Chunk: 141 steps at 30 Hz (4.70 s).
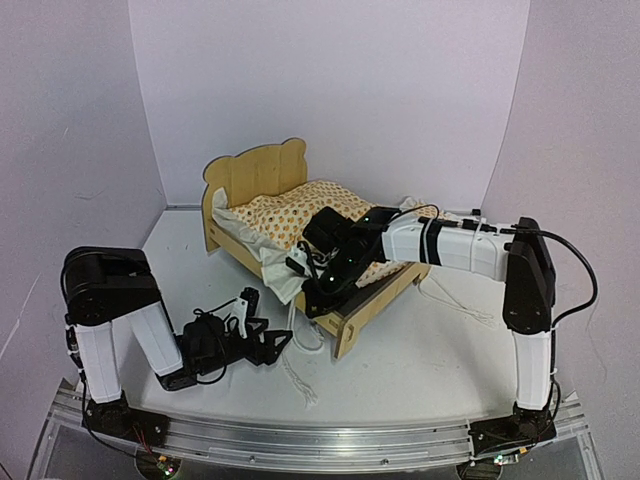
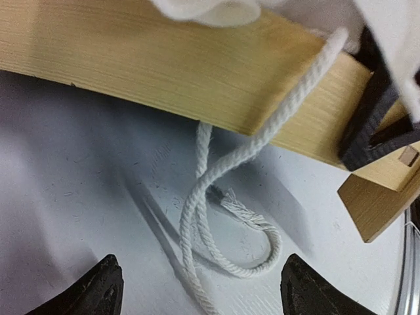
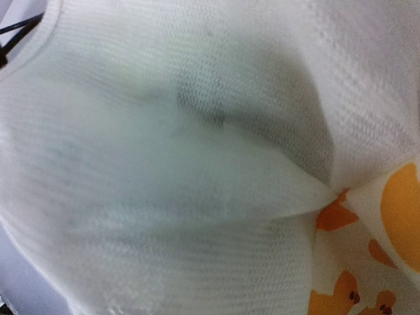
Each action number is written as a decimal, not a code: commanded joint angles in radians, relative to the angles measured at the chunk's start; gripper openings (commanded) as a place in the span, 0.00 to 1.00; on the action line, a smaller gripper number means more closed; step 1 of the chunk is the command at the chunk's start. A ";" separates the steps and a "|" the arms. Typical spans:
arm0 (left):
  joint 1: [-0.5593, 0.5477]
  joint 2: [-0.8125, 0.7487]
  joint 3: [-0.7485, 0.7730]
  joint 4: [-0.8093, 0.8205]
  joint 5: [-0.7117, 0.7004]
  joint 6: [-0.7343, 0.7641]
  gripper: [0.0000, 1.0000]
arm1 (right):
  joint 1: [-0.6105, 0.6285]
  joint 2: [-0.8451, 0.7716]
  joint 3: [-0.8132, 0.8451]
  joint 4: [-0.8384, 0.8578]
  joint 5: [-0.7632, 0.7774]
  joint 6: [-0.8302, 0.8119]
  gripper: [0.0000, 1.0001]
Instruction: Set up the pet bed
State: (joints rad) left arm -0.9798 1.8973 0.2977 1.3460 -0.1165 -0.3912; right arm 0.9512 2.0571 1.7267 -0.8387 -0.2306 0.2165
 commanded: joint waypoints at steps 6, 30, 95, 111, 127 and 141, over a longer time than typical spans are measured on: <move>0.018 0.178 0.177 0.179 0.040 0.086 0.75 | -0.013 -0.069 0.054 0.079 -0.377 0.070 0.00; -0.237 -0.142 0.062 -0.107 0.105 0.011 0.00 | -0.013 0.091 0.101 0.081 -0.285 -0.132 0.01; -0.228 -0.334 0.301 -0.809 0.413 0.078 0.00 | -0.227 -0.231 -0.174 -0.136 0.021 0.066 0.98; -0.167 -0.346 0.255 -0.791 0.447 0.046 0.00 | -0.007 -0.521 -0.542 -0.108 -0.072 0.012 0.98; -0.121 -0.334 0.297 -0.738 0.494 -0.188 0.00 | 0.153 -0.452 -0.909 0.477 0.089 0.139 0.86; -0.117 -0.451 0.225 -0.739 0.483 -0.143 0.00 | 0.265 -0.438 -0.926 0.840 0.230 -0.002 0.90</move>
State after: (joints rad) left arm -1.1004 1.4792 0.5274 0.5598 0.3492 -0.5499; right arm 1.1683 1.6207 0.8005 -0.2077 -0.0940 0.2710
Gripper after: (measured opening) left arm 0.030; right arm 0.893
